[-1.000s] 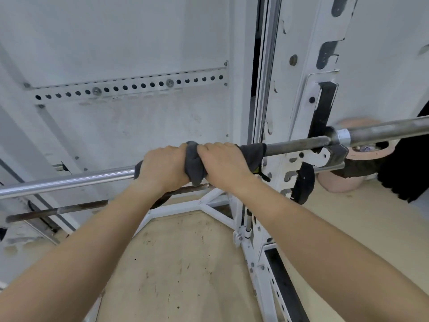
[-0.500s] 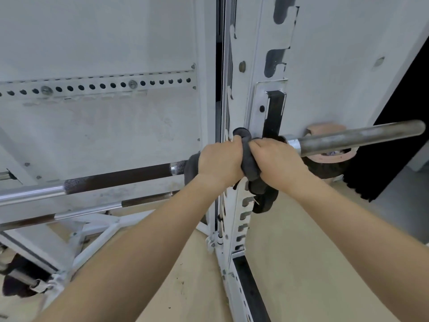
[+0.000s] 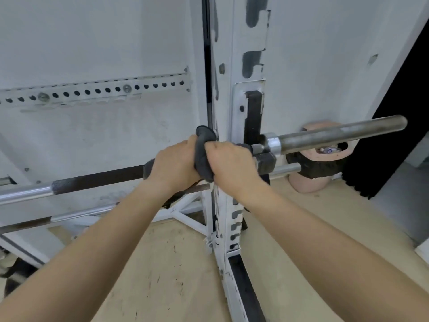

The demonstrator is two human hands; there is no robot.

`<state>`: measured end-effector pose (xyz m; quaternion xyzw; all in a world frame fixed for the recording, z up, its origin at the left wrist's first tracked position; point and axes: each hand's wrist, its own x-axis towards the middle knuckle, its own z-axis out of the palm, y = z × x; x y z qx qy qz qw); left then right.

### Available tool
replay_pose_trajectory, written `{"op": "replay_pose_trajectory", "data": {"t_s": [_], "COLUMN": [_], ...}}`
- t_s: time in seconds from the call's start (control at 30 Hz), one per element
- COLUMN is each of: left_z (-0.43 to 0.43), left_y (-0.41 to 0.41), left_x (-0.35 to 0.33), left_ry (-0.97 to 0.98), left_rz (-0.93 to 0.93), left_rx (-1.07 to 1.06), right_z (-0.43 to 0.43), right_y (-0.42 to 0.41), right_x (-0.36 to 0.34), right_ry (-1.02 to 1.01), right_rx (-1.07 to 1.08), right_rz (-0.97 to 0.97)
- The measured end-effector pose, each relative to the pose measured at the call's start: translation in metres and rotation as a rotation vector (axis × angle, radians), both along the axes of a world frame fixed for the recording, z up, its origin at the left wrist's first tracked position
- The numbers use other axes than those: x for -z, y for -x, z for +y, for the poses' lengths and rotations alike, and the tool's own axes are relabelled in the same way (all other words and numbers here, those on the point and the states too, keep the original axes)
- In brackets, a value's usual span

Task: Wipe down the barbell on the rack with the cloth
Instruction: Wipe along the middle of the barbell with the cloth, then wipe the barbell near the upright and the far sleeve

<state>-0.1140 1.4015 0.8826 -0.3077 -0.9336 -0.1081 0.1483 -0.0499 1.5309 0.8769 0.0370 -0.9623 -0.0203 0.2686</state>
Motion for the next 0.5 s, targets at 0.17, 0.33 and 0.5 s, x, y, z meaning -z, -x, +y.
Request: {"op": "replay_pose_trajectory", "data": {"t_s": [0.17,0.33,0.5], "left_z": [0.084,0.129,0.114], "left_y": [-0.034,-0.043,-0.040], "left_x": [-0.039,-0.058,-0.060], "left_ry": [-0.680,-0.708,-0.241], "left_rz": [-0.273,-0.365,-0.158], "left_rx": [0.270,0.340,0.303], "right_z": [0.085,0.138,0.159], "right_y": [-0.038,-0.072,-0.106], "right_x": [-0.042,-0.046,-0.034], "right_ry": [0.720,1.289,1.179], "right_rx": [0.025,0.078,0.245], "right_rz": [0.181,0.299,0.343]}}
